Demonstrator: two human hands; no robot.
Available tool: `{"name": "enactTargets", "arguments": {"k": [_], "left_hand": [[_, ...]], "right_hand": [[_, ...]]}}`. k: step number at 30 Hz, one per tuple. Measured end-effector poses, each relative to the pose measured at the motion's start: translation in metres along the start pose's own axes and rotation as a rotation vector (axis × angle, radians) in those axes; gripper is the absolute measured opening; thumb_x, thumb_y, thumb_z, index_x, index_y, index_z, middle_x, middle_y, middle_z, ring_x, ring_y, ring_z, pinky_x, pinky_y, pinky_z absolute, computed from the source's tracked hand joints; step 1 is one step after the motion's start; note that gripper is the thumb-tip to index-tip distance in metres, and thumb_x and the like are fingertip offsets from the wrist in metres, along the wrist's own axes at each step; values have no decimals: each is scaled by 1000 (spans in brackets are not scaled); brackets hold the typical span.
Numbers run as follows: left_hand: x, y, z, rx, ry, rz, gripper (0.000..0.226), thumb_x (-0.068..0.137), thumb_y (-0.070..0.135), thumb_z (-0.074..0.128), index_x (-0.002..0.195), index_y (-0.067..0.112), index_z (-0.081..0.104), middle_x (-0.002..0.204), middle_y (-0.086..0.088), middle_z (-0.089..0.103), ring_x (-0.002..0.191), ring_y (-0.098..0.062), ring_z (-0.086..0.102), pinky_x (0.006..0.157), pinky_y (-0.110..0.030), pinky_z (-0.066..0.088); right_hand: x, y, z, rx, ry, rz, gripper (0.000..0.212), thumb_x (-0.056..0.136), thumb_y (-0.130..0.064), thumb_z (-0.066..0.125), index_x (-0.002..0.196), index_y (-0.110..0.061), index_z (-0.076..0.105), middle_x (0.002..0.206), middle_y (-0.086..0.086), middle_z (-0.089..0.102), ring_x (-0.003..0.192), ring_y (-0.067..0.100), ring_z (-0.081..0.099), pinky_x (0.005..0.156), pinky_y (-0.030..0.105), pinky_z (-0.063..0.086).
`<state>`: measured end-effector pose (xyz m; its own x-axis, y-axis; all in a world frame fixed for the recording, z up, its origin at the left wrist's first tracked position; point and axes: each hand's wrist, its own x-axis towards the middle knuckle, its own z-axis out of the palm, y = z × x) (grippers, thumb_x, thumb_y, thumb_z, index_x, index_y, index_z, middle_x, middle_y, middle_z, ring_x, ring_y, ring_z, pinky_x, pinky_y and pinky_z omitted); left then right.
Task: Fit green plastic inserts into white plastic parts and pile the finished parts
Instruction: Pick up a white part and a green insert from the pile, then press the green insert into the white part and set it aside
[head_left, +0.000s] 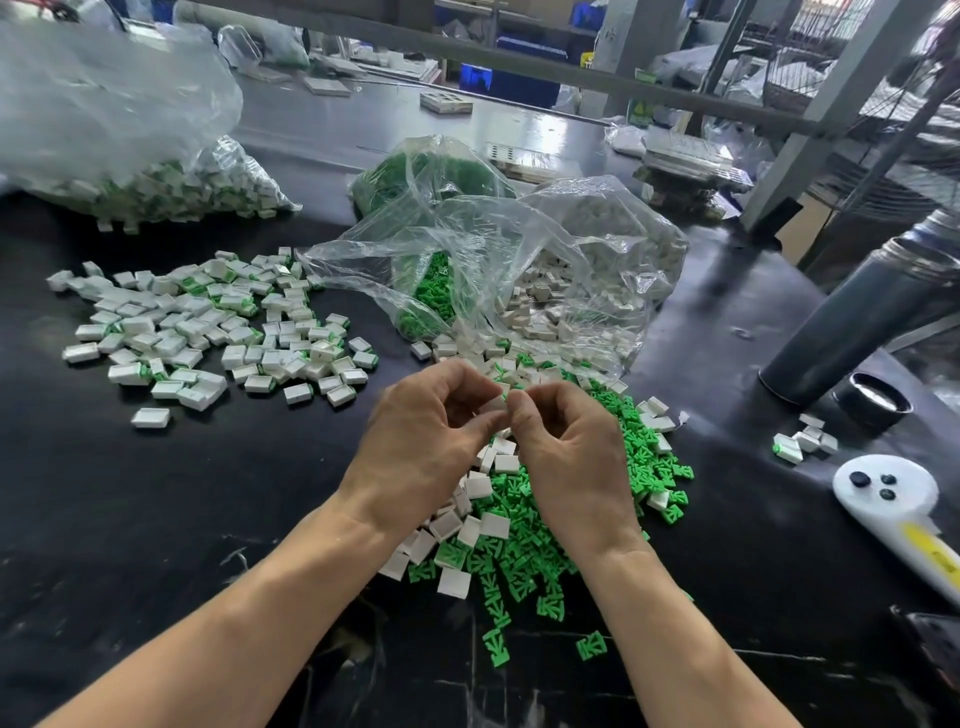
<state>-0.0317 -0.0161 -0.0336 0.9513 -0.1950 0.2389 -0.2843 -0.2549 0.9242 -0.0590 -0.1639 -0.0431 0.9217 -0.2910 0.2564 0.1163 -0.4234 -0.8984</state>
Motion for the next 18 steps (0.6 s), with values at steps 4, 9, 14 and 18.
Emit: {"name": "enactTargets", "arguments": {"k": [4,9,14,18], "left_hand": [[2,-7,-6,249,8,15,15,85,32,82,90,36,68,84,17,65,80,5,63,66,-11,49],[9,-17,-24,527,41,-19,14,90,35,76,102,31,71,95,16,60,89,-4,59,90,-30,54],[25,-24,-48,767,240,-10,16,89,29,78,104,22,75,99,-2,72,93,-23,66,93,-44,52],[34,-31,-67,882,349,-81,20,86,28,81,104,19,77,101,-10,72,100,-34,65,91,-49,49]], "right_hand": [[2,3,-4,-6,15,40,17,100,-38,65,87,-26,69,72,-17,68,60,2,60,56,14,44],[3,5,-8,10,12,72,36,101,-48,59,77,-23,66,62,-10,63,54,5,53,53,22,42],[6,7,-15,-37,66,76,44,102,-50,58,70,-21,68,61,-6,66,52,9,54,54,36,46],[9,12,-19,-102,80,75,45,102,-48,59,67,-19,66,59,-5,64,48,5,51,49,23,41]]}}
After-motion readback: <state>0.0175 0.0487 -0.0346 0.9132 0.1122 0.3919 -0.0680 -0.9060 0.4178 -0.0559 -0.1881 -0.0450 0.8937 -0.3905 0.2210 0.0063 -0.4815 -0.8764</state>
